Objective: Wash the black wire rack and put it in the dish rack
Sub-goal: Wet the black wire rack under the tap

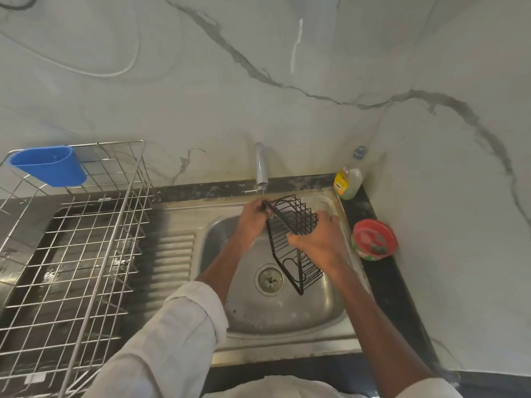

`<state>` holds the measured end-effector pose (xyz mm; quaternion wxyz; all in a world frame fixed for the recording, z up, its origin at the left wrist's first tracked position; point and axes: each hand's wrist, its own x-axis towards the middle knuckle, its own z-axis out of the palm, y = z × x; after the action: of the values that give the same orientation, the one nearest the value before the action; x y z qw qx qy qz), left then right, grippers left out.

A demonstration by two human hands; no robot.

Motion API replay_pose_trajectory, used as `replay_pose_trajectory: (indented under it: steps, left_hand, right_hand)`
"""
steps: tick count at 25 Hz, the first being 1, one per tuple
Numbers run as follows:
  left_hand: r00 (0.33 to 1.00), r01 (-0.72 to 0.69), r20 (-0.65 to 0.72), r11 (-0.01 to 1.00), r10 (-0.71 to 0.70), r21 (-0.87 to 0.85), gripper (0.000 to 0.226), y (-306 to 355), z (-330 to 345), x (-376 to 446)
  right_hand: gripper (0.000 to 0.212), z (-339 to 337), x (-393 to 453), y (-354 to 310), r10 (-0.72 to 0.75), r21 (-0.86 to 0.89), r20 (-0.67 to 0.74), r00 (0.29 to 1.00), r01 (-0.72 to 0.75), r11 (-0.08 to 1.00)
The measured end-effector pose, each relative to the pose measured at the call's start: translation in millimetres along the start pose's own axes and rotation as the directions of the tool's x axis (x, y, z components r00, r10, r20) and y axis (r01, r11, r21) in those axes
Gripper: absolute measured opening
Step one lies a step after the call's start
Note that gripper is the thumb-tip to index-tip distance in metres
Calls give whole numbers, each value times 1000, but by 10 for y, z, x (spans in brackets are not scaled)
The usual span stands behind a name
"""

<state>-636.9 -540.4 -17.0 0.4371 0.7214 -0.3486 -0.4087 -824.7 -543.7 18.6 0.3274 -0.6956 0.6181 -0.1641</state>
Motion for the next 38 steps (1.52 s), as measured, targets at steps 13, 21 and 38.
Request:
replay_pose_trajectory:
  steps: [13,21,38]
  left_hand:
    - [908,-169,-368,980,198,109,46,-545,-828,-514]
    - [864,-112,-463,973,196,202,53,-442,-900,-607]
    - [941,136,309,991,-136,22,47,-459,-386,-301]
  right_hand:
    - [96,298,243,-526,-331,455,220,918,204,867]
    - [97,257,231,-406,-348,393,431,832,174,903]
    - [70,-201,495,219,417,617,286,863,-498,609]
